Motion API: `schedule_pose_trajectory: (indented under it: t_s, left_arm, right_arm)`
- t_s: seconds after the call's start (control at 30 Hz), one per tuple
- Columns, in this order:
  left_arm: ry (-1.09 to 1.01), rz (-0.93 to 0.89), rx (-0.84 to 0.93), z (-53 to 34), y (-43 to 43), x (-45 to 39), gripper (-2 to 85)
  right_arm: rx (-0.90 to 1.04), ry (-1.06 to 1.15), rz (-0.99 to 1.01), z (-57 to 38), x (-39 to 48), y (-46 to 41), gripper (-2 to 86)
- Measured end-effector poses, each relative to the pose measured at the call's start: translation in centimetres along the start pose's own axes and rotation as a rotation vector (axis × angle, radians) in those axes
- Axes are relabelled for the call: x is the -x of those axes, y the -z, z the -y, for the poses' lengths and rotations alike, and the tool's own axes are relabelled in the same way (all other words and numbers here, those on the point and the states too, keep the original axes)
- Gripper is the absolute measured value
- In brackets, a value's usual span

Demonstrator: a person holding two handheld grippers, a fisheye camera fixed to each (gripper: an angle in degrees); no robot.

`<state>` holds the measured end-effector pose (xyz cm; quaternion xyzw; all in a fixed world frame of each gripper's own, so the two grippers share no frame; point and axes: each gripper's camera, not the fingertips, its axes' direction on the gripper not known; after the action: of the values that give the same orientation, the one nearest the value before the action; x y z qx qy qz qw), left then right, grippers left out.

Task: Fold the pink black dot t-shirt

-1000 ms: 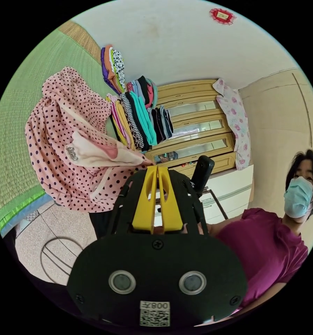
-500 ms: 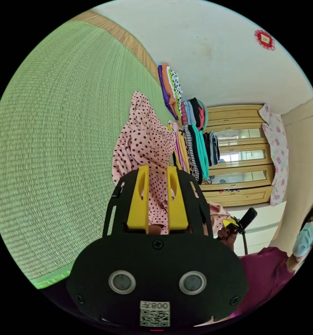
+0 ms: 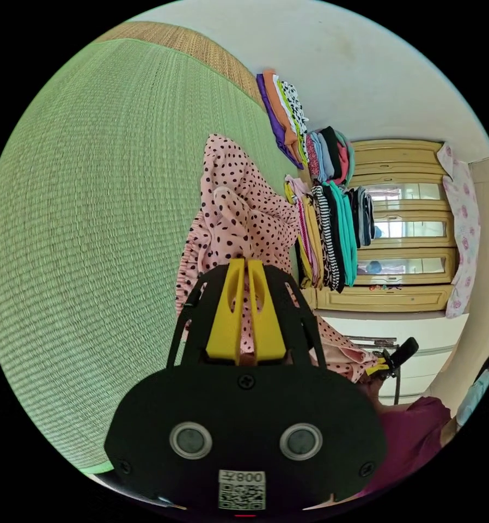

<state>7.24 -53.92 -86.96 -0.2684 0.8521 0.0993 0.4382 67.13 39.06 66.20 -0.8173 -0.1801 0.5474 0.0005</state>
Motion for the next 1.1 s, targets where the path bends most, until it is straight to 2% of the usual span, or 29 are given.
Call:
schedule_pose_trajectory:
  t_s: [0.17,0.33,0.53,0.73,1.1]
  left_arm:
    - [-0.052,-0.178,-0.108,-2.9,7.8,-3.3,0.7]
    - [-0.178,-0.341,-0.269,-8.2,19.8,-8.9,0.5]
    - [-0.410,-0.367,-0.481,-16.7,34.8,-17.7,0.4]
    - [-0.668,-0.314,-0.682,-27.6,48.0,-27.5,0.4]
    - [-0.987,-0.223,-0.927,-48.5,65.0,-40.0,0.4]
  right_arm:
    - [-0.036,0.012,-0.049,0.1,-1.1,4.3,0.7]
    - [-0.145,0.071,-0.128,0.2,-0.4,10.3,0.7]
    - [-0.333,0.181,-0.201,-0.7,2.2,18.7,0.7]
    - [-0.553,0.310,-0.212,-2.3,5.6,27.1,0.9]
    - [-0.820,0.555,-0.232,-9.3,13.4,38.5,0.8]
